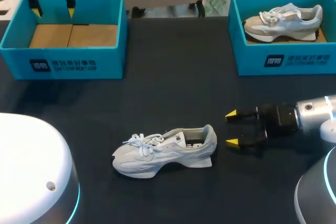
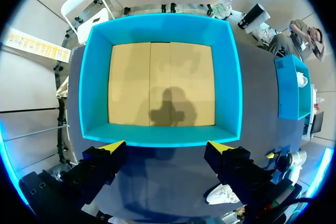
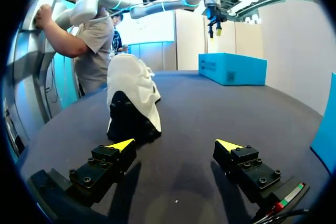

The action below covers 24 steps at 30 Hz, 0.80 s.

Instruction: Take the shoe out of the shoebox, open the shoe tongue, remove and reinsert the insole, then place the shoe into the shoebox

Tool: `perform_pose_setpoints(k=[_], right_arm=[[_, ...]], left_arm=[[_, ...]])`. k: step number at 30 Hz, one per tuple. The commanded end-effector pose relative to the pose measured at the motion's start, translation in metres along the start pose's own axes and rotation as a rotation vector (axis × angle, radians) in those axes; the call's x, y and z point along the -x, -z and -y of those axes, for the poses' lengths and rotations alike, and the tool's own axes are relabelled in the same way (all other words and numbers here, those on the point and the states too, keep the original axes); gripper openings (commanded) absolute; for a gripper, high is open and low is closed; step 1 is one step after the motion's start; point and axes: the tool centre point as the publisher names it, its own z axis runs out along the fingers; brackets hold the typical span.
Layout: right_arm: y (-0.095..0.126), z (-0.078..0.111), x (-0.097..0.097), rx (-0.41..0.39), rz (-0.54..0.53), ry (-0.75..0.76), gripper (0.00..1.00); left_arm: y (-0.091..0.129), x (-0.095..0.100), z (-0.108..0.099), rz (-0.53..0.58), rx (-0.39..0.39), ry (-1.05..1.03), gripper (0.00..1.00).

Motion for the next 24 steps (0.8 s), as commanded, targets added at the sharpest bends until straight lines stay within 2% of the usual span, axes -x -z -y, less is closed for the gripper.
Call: perform_pose_setpoints(k=[1,3,7,24], right_arm=[[0.014,-0.004,-0.008,-0.006,-0.026,0.008,1.00],[0.016,-0.004,-0.019,0.015,-0.036,0.013,1.00],[0.013,-0.005,-0.026,0.029,-0.060,0.039,1.00],[0.009,-0.005,-0.030,0.024,-0.069,0.039,1.00]], left_arm=[[0.000,0.000,0.000,0.000,0.000,0.000,1.00],[0.000,0.000,0.000,0.000,0.000,0.000,1.00],[0.000,0.000,0.000,0.000,0.000,0.000,1.00],[0.000,0.000,0.000,0.000,0.000,0.000,1.00]])
